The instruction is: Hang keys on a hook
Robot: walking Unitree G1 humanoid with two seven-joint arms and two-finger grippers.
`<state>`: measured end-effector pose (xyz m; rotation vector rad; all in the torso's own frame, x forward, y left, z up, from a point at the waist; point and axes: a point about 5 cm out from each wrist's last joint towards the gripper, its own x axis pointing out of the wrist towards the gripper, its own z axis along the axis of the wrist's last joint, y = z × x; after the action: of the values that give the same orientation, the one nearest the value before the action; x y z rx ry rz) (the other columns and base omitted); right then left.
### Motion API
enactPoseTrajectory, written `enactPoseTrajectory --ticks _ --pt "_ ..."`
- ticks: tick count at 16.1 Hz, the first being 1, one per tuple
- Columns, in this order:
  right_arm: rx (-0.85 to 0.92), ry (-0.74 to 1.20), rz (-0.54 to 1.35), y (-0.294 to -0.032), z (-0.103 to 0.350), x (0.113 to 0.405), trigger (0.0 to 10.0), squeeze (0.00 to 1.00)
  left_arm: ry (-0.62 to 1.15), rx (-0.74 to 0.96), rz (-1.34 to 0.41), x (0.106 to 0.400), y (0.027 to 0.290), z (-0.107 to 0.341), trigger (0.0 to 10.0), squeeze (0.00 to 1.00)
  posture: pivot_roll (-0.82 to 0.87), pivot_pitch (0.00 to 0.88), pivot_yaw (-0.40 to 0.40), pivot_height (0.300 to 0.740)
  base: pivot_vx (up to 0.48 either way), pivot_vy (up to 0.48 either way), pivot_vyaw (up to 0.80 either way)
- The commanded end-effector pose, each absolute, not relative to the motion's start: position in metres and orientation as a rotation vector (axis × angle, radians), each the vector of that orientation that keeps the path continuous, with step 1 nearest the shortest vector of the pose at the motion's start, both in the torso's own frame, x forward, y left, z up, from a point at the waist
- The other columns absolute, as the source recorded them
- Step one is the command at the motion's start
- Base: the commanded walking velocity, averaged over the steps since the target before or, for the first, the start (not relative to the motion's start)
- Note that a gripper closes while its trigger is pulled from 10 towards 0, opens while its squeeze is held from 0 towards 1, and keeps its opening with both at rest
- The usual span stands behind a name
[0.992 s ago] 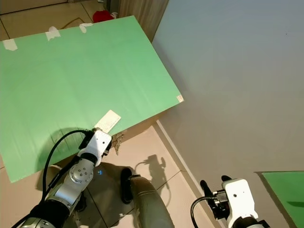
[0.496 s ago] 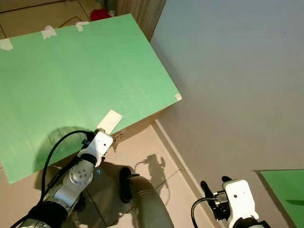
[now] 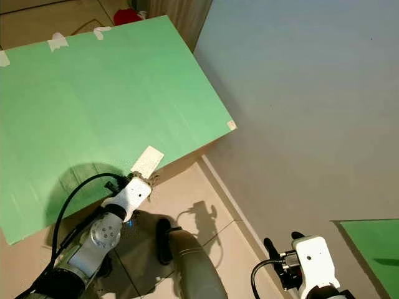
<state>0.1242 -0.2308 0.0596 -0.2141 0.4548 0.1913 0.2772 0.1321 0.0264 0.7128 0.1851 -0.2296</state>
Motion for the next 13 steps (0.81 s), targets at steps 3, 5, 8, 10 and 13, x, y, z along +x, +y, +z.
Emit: enactPoseTrajectory --ticks 3,5,8,10,13 --pt "-0.235 0.518 0.162 -0.243 0.053 0.112 10.0 0.0 0.299 0.624 -0.168 0.268 0.133 0.013 0.0 0.0 -0.33 0.406 -0.332 0.736 0.0 0.0 0.0" --pt "-0.238 0.521 0.164 -0.243 0.052 0.112 10.0 0.0 0.321 0.509 -0.083 0.271 0.139 0.016 0.0 0.0 -0.33 0.405 -0.333 0.736 0.0 0.0 0.0" --pt "-0.244 0.52 0.169 -0.243 0.051 0.113 10.0 0.0 0.295 0.375 0.011 0.277 0.145 0.027 0.0 0.0 -0.32 0.402 -0.334 0.736 0.0 0.0 0.0" --pt "-0.248 0.519 0.171 -0.244 0.05 0.113 10.0 0.0 0.269 0.321 0.037 0.28 0.146 0.032 0.0 0.0 -0.32 0.396 -0.333 0.736 0.0 0.0 0.0" --pt "-0.248 0.499 0.18 -0.239 0.046 0.122 10.0 0.0 0.159 0.301 0.02 0.287 0.147 0.055 0.0 0.0 -0.29 0.377 -0.316 0.736 0.0 0.0 0.0"
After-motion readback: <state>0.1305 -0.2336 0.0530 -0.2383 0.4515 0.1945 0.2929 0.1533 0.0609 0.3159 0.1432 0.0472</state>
